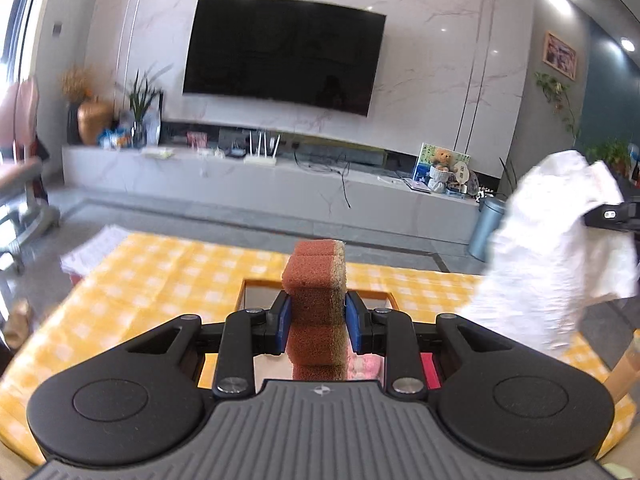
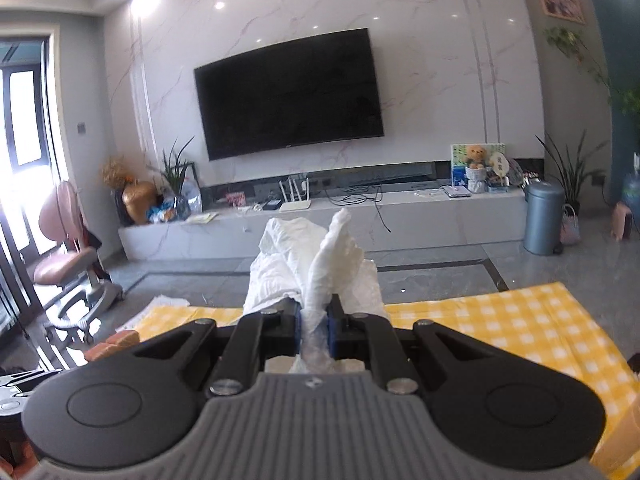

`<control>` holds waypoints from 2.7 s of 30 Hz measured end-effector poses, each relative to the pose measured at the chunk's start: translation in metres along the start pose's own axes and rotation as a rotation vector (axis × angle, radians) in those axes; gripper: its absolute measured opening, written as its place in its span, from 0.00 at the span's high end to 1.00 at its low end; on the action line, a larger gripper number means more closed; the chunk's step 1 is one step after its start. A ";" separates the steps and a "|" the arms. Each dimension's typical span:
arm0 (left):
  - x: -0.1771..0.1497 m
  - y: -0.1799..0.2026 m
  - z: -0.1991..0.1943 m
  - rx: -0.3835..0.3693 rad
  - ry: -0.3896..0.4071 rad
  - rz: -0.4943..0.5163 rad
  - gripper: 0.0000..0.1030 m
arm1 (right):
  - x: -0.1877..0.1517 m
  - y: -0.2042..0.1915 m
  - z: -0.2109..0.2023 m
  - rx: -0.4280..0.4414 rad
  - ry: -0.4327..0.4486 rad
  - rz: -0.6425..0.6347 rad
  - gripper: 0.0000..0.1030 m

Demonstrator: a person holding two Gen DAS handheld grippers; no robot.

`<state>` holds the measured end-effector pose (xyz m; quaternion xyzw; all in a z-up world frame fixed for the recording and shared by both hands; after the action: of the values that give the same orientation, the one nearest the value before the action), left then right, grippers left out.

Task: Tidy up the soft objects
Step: 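Carry the tissue with the right tool while the left tool carries the sponge toward the box, then open the right tool to drop the tissue while the left tool releases the sponge into the box, then reach the right tool to the white mesh bag on the table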

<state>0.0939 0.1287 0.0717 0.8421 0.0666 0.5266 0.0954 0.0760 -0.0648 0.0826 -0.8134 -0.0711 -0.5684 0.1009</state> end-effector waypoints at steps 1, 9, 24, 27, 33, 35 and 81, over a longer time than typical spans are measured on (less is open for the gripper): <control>0.000 -0.006 0.001 -0.009 -0.003 -0.015 0.69 | -0.001 -0.012 0.006 -0.005 -0.005 -0.028 0.90; -0.007 -0.032 0.006 -0.004 -0.022 -0.052 0.69 | -0.043 -0.089 0.078 -0.117 -0.088 -0.239 0.90; -0.022 -0.062 0.032 -0.086 -0.120 -0.108 0.69 | -0.153 -0.125 0.203 -0.116 -0.499 -0.408 0.90; -0.024 -0.063 0.034 -0.087 -0.122 -0.104 0.69 | -0.162 -0.118 0.217 -0.197 -0.523 -0.425 0.84; -0.027 -0.063 0.044 -0.115 -0.103 -0.140 0.69 | -0.151 -0.117 0.200 -0.174 -0.426 -0.423 0.34; -0.030 -0.064 0.048 -0.132 -0.120 -0.164 0.69 | -0.138 -0.114 0.185 -0.140 -0.356 -0.381 0.27; -0.053 0.073 -0.004 0.180 -0.028 0.468 0.07 | -0.228 0.104 0.057 -0.315 -0.725 0.153 0.05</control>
<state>0.0681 0.0470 0.0442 0.8470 -0.0851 0.5144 -0.1035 0.0735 -0.1522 -0.1590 -0.9697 0.0467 -0.2395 -0.0144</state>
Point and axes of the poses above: each gripper's, at about its wrist camera, not at the fingertips, and z roughly the way its jaws point, y to its right, x to its top, the point moved 3 cm from there along z, roughly the way its jaws point, and after that the axes turned 6 degrees about -x, right-handed, at the moved point
